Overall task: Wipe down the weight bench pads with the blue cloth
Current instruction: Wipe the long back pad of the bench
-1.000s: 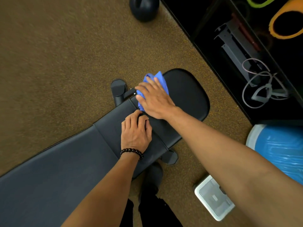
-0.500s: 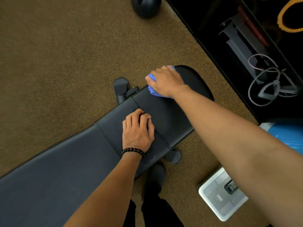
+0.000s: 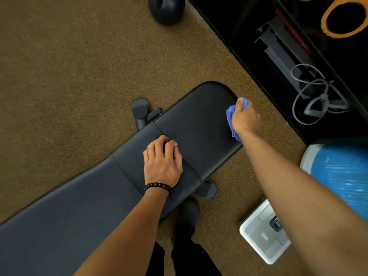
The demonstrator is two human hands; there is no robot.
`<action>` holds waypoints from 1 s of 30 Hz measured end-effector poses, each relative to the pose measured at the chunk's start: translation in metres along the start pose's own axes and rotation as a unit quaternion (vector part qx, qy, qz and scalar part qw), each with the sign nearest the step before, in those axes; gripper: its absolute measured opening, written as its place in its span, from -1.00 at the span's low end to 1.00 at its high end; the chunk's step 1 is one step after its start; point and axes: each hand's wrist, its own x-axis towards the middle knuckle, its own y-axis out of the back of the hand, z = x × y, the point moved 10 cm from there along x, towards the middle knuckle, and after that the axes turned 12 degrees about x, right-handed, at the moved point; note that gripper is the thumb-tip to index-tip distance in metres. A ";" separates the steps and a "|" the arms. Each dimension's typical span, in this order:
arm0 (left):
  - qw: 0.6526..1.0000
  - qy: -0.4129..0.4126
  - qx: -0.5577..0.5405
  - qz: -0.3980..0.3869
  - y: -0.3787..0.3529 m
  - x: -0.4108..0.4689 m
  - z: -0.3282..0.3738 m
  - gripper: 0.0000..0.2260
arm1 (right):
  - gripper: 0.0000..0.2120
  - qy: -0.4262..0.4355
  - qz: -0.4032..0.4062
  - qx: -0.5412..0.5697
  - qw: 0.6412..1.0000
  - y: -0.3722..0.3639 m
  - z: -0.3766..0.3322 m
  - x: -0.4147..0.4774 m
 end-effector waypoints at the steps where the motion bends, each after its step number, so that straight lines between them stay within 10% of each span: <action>1: 1.000 0.000 0.000 -0.002 0.000 0.000 0.000 -0.79 | -0.46 -0.034 0.032 0.034 0.998 0.008 0.016 -0.009; 10: 1.000 -0.002 -0.014 0.004 0.002 0.000 0.001 -0.84 | -0.51 -0.274 0.168 0.285 0.903 -0.029 0.090 -0.160; 16: 1.000 -0.006 -0.017 0.008 0.001 -0.001 -0.002 -0.83 | -0.47 -0.272 0.114 0.228 0.928 -0.040 0.069 -0.223; 26: 0.985 -0.127 0.052 -0.100 0.017 0.022 -0.027 -0.48 | -0.57 0.008 0.074 0.204 0.976 0.002 0.003 -0.207; 30: 0.973 -0.177 0.090 -0.121 0.017 0.051 -0.029 -0.58 | -0.59 0.173 -0.128 0.150 0.965 -0.048 -0.051 -0.178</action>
